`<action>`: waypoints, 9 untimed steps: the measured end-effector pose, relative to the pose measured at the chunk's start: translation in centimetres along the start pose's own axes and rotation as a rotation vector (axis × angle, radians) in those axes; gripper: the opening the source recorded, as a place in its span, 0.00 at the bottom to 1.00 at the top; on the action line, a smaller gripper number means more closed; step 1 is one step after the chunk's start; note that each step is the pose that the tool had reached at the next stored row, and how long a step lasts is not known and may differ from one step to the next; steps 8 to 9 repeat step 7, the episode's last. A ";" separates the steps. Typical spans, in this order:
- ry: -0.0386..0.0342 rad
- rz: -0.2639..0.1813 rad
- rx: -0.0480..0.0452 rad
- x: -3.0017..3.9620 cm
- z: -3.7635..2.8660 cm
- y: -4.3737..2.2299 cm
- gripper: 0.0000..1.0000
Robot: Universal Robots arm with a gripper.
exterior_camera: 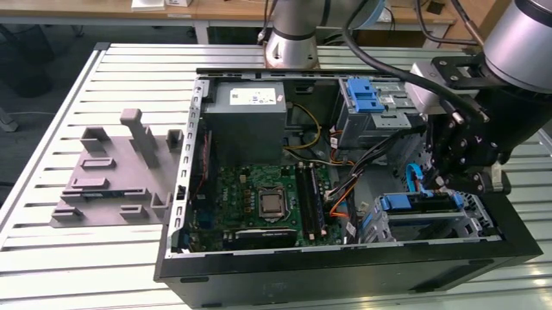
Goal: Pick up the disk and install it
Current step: 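Insert the second disk wire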
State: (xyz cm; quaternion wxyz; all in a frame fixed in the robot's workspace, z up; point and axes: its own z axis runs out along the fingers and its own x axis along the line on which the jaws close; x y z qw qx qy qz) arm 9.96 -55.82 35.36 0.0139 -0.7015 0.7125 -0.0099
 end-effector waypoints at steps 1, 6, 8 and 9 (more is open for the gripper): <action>0.0000 0.000 0.0000 0.00 -0.03 0.00 0.11; 0.0000 0.000 0.0000 0.00 -0.20 -0.01 0.11; 0.0000 0.000 0.0000 0.00 -0.23 -0.01 0.11; 0.0000 0.000 0.0000 0.00 -0.23 -0.01 0.11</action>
